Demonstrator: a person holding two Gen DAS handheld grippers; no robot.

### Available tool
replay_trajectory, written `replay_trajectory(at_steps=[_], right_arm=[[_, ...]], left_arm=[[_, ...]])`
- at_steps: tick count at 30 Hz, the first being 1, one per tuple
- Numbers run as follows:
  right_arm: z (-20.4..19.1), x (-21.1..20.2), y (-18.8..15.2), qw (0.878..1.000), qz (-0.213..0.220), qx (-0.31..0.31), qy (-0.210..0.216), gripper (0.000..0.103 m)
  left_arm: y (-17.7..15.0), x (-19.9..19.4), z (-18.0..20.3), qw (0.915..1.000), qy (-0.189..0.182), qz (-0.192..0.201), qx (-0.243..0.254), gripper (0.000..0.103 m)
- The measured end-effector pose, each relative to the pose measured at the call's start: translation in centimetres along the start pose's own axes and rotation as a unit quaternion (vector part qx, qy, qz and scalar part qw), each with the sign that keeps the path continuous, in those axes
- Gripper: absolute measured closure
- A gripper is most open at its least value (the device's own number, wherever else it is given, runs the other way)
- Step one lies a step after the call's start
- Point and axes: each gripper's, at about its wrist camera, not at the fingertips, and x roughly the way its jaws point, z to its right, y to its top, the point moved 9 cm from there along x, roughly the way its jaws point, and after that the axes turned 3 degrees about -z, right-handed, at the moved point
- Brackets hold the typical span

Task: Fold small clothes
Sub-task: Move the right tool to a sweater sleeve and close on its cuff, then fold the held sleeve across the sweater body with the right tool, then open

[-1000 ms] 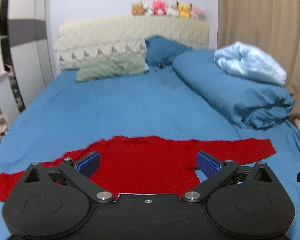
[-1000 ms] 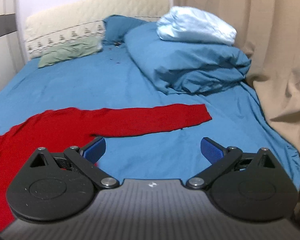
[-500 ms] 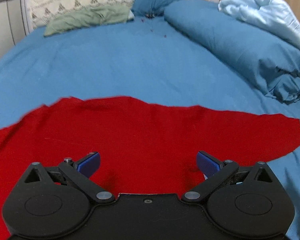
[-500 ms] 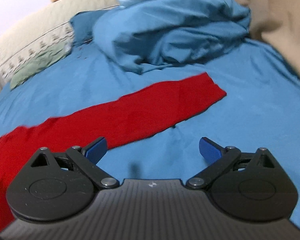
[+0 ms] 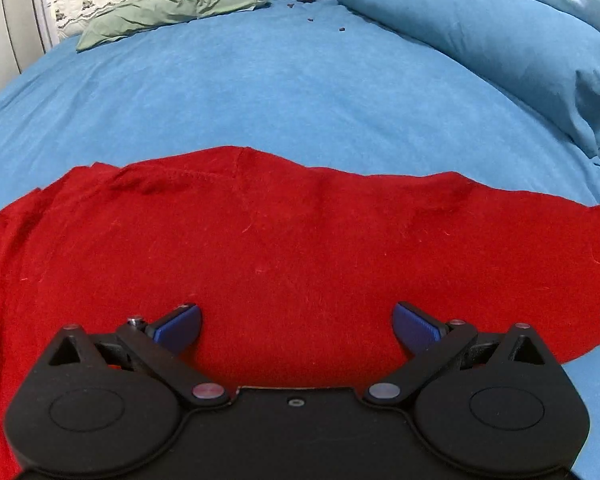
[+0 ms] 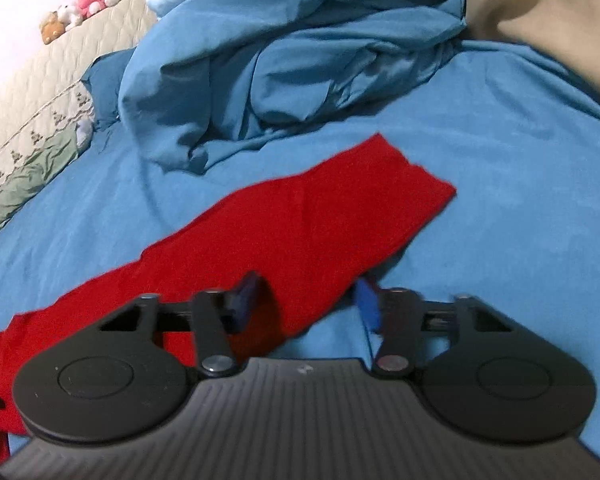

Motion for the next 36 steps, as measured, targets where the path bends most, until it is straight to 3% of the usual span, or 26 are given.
replay_trajectory(at_steps=[2,7,12,16,19,21,25,28,31,32,34,35,36], right_arm=[[0.0,0.2,0.7,1.0,0.003,0.013,0.009,0.08],[-2.9,-1.7,2.9,0.999,0.025,-0.023,0.019,0.081],[-12.6,-7.2,5.8,0.988,0.054,-0.068,0.129,0.082],[-24.6,-12.3,5.0,0.961,0.054,-0.113,0.247,0.082],[-33.7,-14.6,0.8,0.934,0.025,-0.148,0.323,0.082],[-38.7,-14.8,-3.7,0.92,0.001,-0.184,0.345,0.082],[-45.1,-12.2,-15.7,0.901,-0.08,-0.246,0.347,0.082],[-46.4,-10.6,-23.1,0.889,-0.114,-0.296,0.33,0.081],[-46.4,-10.0,-26.5,0.889,-0.126,-0.311,0.313,0.077],[-46.1,-9.9,-26.7,0.889,-0.121,-0.318,0.306,0.068],[-45.7,-10.7,-26.4,0.883,-0.106,-0.343,0.302,0.038],[-45.3,-10.9,-26.0,0.882,-0.096,-0.355,0.295,0.018],[-44.8,-11.3,-25.5,0.882,-0.083,-0.365,0.286,0.013]], left_arm=[[0.4,0.2,0.0,1.0,-0.009,-0.002,0.002,0.0],[0.7,-1.6,-1.6,0.9998,-0.02,0.0,0.006,0.0],[1.4,-6.9,-6.9,0.999,-0.007,0.043,-0.011,0.0],[0.8,-11.3,-12.9,0.9958,-0.016,0.065,-0.062,0.0],[-0.4,-13.7,-17.9,0.9931,-0.001,0.075,-0.089,0.0],[-1.6,-14.8,-20.8,0.9914,0.019,0.081,-0.101,0.0],[-4.6,-15.5,-25.8,0.9886,0.045,0.075,-0.123,0.0],[-6.3,-15.1,-27.7,0.9879,0.053,0.063,-0.131,0.0],[-7.1,-14.5,-28.4,0.9886,0.057,0.058,-0.127,0.0],[-7.1,-14.3,-28.2,0.9888,0.056,0.059,-0.125,0.0],[-6.6,-14.2,-27.6,0.9896,0.048,0.065,-0.119,0.0],[-6.6,-14.1,-27.4,0.9901,0.043,0.069,-0.114,0.0],[-6.2,-14.1,-26.7,0.9907,0.038,0.074,-0.108,0.0]])
